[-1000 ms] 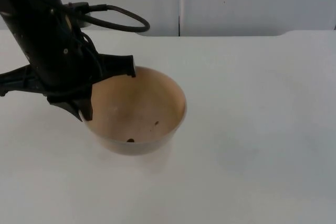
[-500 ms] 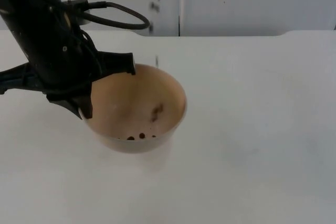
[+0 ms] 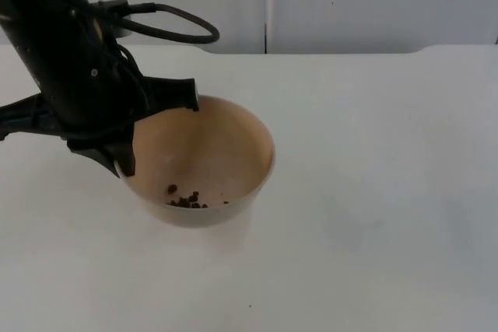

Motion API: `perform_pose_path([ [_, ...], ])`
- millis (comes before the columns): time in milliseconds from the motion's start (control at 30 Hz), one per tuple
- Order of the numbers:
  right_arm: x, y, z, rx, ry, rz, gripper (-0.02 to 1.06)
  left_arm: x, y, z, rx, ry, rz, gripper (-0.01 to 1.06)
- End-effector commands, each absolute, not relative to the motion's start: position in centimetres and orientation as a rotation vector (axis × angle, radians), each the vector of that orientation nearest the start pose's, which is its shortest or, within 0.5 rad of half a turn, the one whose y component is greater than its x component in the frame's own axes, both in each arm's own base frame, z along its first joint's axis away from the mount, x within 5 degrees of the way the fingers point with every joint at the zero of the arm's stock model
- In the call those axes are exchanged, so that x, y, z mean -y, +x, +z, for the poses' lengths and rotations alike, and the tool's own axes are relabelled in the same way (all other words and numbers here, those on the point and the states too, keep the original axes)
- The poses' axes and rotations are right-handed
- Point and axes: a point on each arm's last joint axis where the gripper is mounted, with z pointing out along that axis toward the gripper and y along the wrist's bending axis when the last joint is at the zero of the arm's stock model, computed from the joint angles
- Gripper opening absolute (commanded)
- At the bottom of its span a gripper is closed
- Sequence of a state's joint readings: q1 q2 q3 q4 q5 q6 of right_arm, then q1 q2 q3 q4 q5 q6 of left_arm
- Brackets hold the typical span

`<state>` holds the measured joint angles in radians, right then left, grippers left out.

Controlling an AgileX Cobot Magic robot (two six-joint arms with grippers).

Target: Pick up the bowl with the left hand and pour the coffee beans from the cup into the bowl with the right hand.

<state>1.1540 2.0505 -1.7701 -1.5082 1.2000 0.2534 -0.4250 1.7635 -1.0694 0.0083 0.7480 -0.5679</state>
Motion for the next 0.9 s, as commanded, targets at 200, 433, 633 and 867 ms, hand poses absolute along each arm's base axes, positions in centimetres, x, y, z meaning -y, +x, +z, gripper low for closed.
perform_pose_path([
  [200, -39.4, 24.1, 31.4, -1.341, -1.234, -0.982, 0.0, 13.9, 30.2, 18.2, -2.929, -0.219, -0.171, 0.0],
  [433, -39.0, 24.3, 31.6, -1.378, -1.222, -0.962, 0.0, 13.9, 30.2, 18.2, -2.927, -0.219, -0.172, 0.0],
  [633, -37.8, 25.1, 32.2, -1.486, -1.193, -0.901, 0.0, 13.9, 30.2, 18.2, -2.927, -0.219, -0.172, 0.0],
  [867, -35.8, 26.4, 34.0, -1.619, -1.13, -0.753, 0.0, 13.9, 30.3, 18.2, -2.921, -0.218, -0.176, 0.0],
])
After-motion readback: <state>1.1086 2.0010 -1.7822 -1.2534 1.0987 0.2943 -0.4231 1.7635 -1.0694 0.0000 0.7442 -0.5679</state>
